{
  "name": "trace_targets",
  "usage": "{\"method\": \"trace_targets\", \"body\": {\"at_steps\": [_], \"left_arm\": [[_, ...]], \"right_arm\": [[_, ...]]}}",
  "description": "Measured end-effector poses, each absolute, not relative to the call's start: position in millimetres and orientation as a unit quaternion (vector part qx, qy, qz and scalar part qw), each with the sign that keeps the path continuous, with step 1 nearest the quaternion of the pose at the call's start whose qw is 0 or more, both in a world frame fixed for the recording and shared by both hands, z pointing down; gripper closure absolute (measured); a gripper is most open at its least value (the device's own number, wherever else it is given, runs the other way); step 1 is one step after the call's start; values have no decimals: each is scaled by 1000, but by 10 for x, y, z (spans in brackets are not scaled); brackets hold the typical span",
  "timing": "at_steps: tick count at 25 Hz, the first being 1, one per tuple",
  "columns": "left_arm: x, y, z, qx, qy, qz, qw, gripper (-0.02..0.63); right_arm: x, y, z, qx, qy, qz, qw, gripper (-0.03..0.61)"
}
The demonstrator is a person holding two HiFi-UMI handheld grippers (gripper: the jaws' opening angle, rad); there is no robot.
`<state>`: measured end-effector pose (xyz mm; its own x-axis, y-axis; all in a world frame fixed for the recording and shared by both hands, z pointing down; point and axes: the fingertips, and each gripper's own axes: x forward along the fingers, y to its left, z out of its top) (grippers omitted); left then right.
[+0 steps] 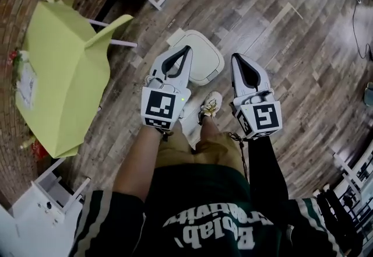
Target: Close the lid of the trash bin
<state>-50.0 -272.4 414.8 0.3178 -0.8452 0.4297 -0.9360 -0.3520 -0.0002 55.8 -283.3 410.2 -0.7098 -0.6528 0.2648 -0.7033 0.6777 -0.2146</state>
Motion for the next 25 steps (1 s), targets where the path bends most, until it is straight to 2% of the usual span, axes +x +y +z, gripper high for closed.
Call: {"method": "trace_targets", "body": {"at_steps": [25], "left_arm": [[-668,-2383,2485,798,-590,114,42,614]], "right_arm": [[378,-2618,2871,327,-941,56,71,565]]}}
